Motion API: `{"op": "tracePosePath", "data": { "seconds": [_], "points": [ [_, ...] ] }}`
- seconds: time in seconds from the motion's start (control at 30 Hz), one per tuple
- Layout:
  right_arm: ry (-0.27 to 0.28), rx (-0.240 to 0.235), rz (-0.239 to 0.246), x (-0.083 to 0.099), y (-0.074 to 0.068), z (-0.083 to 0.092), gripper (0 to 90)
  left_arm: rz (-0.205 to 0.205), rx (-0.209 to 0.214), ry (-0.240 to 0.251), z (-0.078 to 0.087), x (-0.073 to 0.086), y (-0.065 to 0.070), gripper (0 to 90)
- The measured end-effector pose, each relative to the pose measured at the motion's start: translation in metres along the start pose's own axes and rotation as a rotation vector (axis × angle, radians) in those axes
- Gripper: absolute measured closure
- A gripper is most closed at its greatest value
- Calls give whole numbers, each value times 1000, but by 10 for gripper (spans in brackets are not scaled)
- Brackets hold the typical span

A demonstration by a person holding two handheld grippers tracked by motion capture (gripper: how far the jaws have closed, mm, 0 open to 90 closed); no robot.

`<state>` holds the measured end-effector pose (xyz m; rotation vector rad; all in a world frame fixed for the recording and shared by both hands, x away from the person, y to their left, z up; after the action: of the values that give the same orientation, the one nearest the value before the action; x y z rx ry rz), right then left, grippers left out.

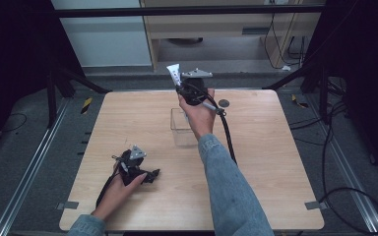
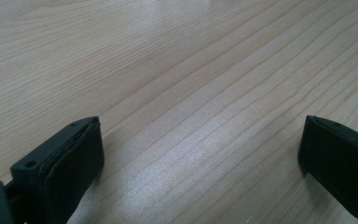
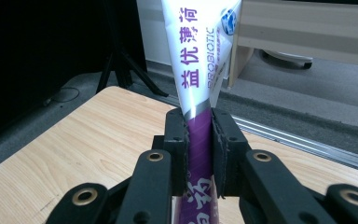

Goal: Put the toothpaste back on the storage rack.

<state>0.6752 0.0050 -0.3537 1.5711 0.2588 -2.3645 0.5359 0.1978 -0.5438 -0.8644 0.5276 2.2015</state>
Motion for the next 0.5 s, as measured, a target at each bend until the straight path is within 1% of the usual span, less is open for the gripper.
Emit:
{"op": "tracePosePath", "data": {
  "seconds": [0.03, 0.07, 0.2, 0.5],
  "points": [
    [0, 0, 0, 0, 0, 0, 778, 0, 0, 0, 0, 0, 0, 0],
    [7, 2, 11, 1, -1, -1, 779, 0, 0, 0, 0, 0, 0, 0],
    [7, -6, 3, 1, -3, -2, 779, 0, 0, 0, 0, 0, 0, 0],
    [-3, -10, 10, 8, -5, -5, 778, -1, 0, -2, 0, 0, 0, 0]
  ]
}}
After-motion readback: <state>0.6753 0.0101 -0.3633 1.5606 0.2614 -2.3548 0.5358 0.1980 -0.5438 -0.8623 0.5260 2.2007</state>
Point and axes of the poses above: each handheld gripper's, and its own axes: z roughly backward along the jaws, x roughly out of its underside, y roughly to its right, the point moved 5 cm from there along -z, roughly forward along the jaws, and after that the axes turned 11 degrees about x, right-handed, at the moved point
